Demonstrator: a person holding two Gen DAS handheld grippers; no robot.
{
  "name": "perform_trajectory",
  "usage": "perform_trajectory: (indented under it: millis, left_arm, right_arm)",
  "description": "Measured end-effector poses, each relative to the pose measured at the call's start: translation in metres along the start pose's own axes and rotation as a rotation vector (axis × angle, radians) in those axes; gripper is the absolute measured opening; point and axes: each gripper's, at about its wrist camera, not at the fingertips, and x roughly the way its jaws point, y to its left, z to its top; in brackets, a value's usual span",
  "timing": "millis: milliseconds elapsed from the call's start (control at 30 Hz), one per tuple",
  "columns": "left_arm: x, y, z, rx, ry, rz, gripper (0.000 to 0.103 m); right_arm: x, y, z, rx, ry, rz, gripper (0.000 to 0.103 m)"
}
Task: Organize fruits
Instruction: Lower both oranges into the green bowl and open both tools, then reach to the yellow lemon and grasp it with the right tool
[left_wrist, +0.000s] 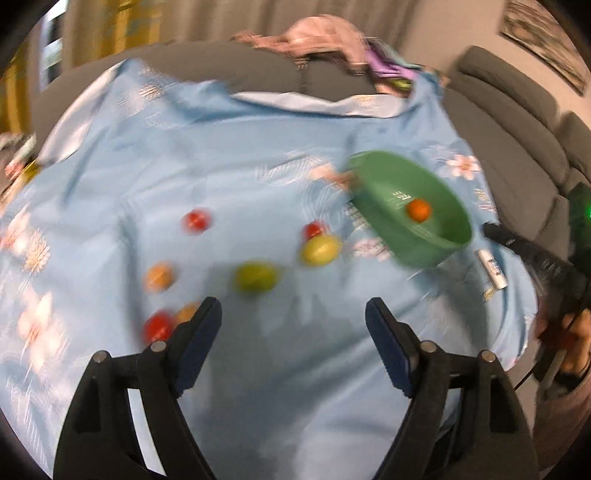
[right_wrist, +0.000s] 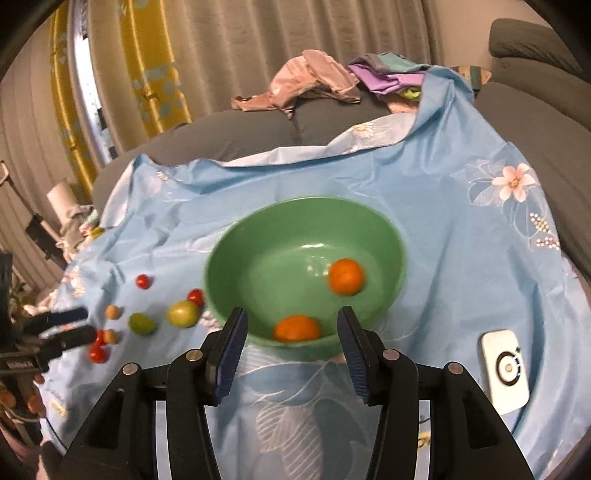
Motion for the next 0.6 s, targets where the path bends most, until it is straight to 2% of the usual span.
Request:
perform_trajectory:
  millis: [100, 267, 600]
  left_arm:
    - [-0.018, 0.023, -0.022, -0.061, 0.005, 0.040, 0.080]
    - [-0.038, 0.035, -0.046, -0.105, 0.001, 0.062, 0.080]
    - [-0.042, 0.044, -0.056, -0.141, -0.007, 0.010, 0.080]
  right_arm:
    - [0.000, 0.015, -0.004, -0.021, 0.011, 0.041, 0.051]
    - [0.010, 0.044, -0.010, -0.068, 0.055, 0.091, 0.051]
    - [0.038, 0.097, -0.031, -0.181, 0.174, 0.145, 0.051]
